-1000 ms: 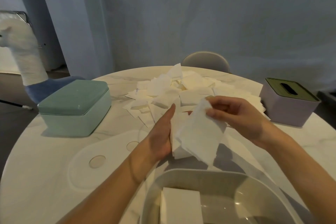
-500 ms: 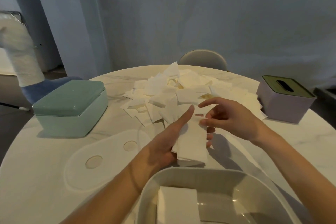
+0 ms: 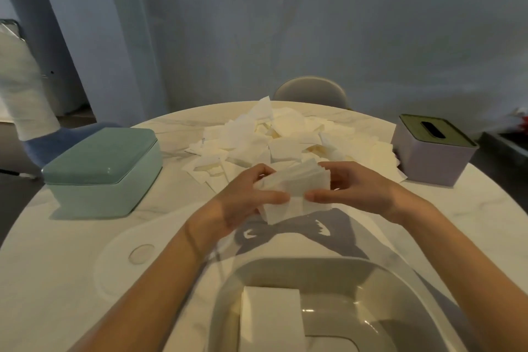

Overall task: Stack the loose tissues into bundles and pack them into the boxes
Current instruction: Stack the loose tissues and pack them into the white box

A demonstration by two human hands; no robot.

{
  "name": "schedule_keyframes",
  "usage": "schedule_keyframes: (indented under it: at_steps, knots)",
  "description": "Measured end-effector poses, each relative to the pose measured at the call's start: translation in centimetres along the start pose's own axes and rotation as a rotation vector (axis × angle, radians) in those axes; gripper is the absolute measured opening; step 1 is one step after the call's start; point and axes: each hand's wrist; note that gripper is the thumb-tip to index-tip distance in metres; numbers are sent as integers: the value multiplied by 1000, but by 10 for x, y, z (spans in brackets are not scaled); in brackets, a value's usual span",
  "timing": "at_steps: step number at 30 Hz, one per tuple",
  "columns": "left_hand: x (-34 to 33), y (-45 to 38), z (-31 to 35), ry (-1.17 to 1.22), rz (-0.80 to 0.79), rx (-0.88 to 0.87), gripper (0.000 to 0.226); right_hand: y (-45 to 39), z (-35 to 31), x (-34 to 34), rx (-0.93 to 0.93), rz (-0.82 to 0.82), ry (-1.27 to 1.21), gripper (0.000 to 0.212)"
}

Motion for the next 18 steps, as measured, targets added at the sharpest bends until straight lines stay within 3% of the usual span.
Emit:
schedule_keyframes:
  at_steps: [4,6,9,13,18]
  knots:
    - [-3,0,-5,-161,87,-108,33,10,10,1,-79,61,4,30]
    - [-9,-1,-10,-201,80,-102,27,14,18,-8,-65,128,-10,27]
    - [-22,1,-9,-179,40,-59,30,14,27,-27,25,298,-169,40]
    - [-53,5,0,245,238,4,26,12,19,-58,119,388,-403,60]
    - [-64,-11,-11,120,483,-78,19,12,10,-70,173,417,-346,74]
Point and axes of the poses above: each hand's wrist, its own y-axis away from the middle knuckle, its own x-axis out of the back of the hand, z = x × y, and after that the axes turned 6 degrees about -z, right-handed
